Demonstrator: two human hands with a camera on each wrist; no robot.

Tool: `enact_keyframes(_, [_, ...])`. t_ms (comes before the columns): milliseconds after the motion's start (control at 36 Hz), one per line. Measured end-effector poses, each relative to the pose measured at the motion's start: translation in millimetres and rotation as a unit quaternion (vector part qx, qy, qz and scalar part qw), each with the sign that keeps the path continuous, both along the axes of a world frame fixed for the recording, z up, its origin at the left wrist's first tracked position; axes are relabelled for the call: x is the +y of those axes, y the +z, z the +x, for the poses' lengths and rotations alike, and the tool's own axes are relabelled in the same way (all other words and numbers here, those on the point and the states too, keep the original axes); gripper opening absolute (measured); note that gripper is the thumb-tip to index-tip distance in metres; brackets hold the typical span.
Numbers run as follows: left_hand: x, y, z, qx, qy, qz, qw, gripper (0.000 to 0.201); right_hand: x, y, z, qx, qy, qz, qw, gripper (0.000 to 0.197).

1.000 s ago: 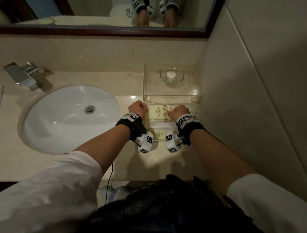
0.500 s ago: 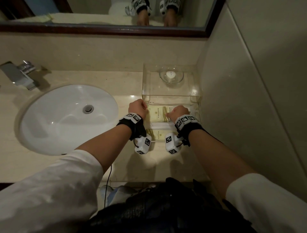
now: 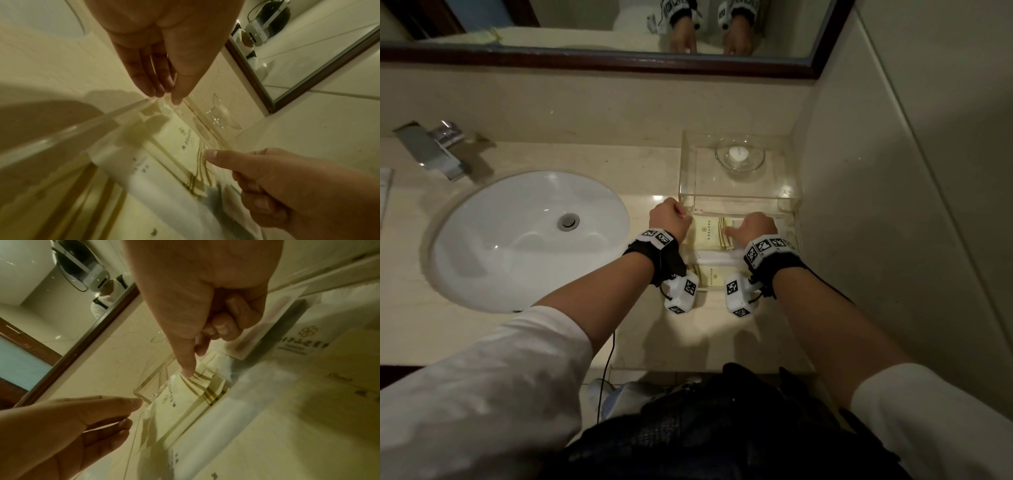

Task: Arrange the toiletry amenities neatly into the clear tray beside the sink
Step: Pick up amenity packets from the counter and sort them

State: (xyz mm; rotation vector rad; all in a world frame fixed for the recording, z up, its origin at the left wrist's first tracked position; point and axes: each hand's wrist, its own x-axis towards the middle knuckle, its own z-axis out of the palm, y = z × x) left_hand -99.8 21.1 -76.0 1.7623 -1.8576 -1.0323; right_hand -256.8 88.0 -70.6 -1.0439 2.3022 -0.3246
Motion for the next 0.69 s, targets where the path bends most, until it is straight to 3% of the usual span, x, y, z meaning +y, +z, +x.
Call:
enact_keyframes(83, [-1.1,5.8,1.7,0.019,0.016,-0.007,1.0,0.006,-0.7,7.6,-1.4,-0.009,-0.005,-0.02,1.0,0.05])
enact_keyframes(222, [-6.9,12.4,14.0,0.047,0.036,0.012,0.998,0.005,-7.6,23.3,3.7,-0.028,0.001,-0.083,0.996,0.047])
enact_keyframes(389, [-5.7,20.6,43.2,0.095,0.071,0.036,0.992,0.017,-14.3,37.7,33.1,-0.086,0.016,-0.149,0.985,0.043])
enact_keyframes(694, [-6.3,33.9,127.9,0.129,0.142,0.041,0.981,0.025,-40.5,57.4,115.6,-0.118,0.103,-0.183,0.971,0.04])
